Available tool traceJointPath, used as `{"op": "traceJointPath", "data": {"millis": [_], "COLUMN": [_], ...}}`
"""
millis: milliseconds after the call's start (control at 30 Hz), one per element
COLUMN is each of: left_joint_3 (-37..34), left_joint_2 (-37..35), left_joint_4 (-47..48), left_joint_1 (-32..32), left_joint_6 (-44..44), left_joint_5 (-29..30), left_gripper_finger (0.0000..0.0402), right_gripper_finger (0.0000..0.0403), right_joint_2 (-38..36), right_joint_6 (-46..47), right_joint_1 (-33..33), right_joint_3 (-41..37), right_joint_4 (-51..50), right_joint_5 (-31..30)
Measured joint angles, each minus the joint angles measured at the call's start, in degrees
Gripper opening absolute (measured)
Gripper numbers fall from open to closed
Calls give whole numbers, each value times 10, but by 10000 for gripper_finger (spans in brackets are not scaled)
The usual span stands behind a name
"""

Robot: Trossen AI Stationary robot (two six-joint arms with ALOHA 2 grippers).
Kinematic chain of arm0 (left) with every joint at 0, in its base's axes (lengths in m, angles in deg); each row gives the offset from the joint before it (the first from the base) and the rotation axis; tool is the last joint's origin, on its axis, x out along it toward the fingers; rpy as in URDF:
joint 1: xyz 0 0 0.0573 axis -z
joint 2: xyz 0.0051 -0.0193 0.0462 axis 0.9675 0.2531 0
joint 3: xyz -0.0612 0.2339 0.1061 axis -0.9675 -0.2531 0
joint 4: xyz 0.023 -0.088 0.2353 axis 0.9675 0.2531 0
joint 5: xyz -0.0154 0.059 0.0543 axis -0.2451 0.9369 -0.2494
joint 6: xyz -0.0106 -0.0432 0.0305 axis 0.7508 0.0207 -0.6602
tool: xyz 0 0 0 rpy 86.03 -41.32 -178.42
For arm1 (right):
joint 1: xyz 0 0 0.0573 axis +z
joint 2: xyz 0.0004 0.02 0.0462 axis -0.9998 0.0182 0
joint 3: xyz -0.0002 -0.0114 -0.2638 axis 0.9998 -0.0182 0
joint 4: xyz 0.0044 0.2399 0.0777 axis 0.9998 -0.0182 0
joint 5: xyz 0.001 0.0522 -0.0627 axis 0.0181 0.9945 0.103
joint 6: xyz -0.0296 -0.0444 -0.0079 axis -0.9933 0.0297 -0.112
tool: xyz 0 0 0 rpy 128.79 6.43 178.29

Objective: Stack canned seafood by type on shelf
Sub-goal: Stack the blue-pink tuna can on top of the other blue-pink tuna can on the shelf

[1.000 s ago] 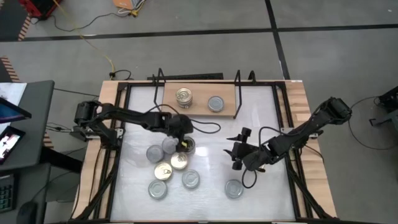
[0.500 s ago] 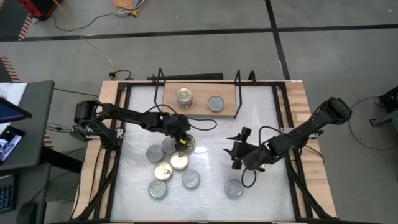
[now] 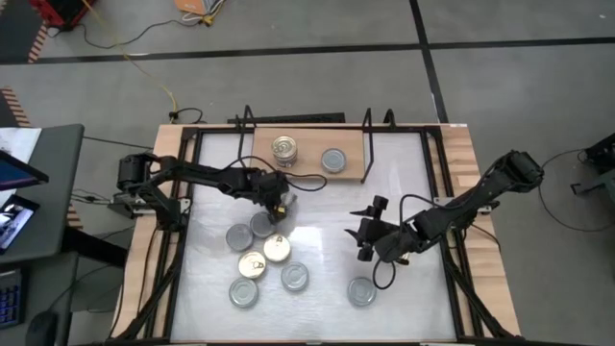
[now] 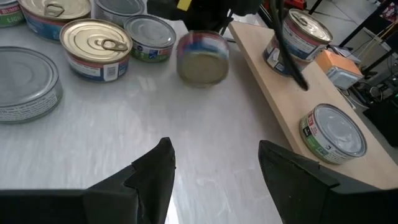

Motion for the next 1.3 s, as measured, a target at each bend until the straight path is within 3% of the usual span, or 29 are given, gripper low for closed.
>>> {"op": "traceJointPath", "data": {"millis": [300, 533, 633, 833, 967, 1067, 1167, 1300], "left_joint_3": [11, 52, 71, 101, 135, 172, 224, 321], "left_joint_2": [-23, -46, -45, -31, -1, 29, 67, 132], "left_joint_4": [33, 131, 142, 144, 156, 184, 238, 319], "left_joint_1": [9, 73, 115, 184, 188, 183, 177, 173], "left_joint_6": [-27, -107, -159, -233, -313, -382, -431, -453], "left_joint_5": [8, 53, 104, 263, 245, 235, 228, 191], "left_gripper_finger": [0, 8, 28, 103, 159, 188, 204, 214], "right_gripper_finger": [265, 265, 265, 265, 265, 265, 265, 265], "right_joint_2": [0, 0, 0, 0, -19, -47, -69, -77], "right_joint_6": [0, 0, -3, -7, 4, 35, 59, 62], "right_joint_1": [0, -2, -4, -3, 14, 24, 28, 28], "right_joint_3": [0, 0, 0, 0, 0, 4, 5, 5], "right_joint_4": [0, -1, 3, 1, -52, -100, -124, -130], "right_joint_5": [0, 0, 0, 0, 15, 62, 101, 103]}}
